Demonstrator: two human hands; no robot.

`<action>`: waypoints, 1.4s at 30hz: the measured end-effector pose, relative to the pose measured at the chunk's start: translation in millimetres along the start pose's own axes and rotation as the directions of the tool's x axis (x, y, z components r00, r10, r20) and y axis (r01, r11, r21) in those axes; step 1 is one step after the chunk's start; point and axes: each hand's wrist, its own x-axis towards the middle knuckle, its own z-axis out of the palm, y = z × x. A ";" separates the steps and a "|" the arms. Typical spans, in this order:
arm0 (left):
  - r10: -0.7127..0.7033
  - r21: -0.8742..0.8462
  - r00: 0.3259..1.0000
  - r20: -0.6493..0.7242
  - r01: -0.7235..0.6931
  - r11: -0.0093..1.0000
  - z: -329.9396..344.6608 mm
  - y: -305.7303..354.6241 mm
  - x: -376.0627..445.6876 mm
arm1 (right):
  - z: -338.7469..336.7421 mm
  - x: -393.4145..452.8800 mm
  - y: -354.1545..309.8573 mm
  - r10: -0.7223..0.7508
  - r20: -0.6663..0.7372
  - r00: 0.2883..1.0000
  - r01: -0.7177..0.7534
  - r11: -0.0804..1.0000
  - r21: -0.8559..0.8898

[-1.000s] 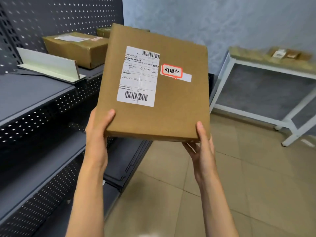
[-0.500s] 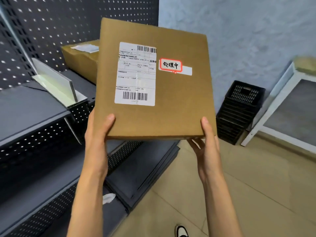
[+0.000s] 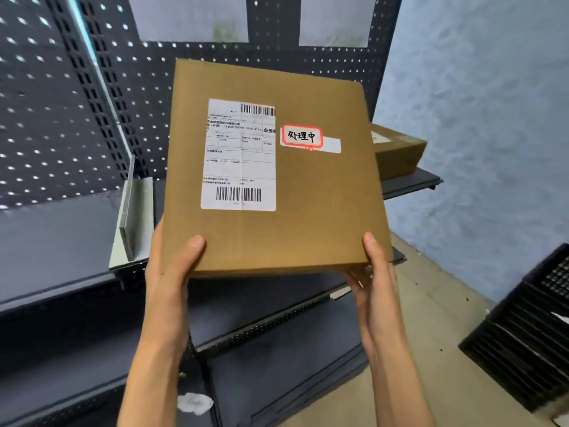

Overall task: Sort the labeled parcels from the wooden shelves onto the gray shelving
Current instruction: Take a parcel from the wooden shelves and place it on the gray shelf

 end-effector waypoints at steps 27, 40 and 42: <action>0.030 0.201 0.958 -0.284 0.029 0.979 10.9 -8.1 174.6 | 130.9 196.1 -13.4 -0.062 0.236 0.970 0.099 0.984 -0.150; -0.073 0.243 0.943 -0.325 0.158 0.957 0.5 -5.5 168.4 | 137.0 192.4 -12.0 -0.006 0.230 0.973 0.061 0.971 -0.233; -0.076 0.242 0.944 -0.322 0.159 0.957 1.5 -6.3 167.8 | 136.7 192.0 -12.3 0.001 0.231 0.973 0.056 0.969 -0.240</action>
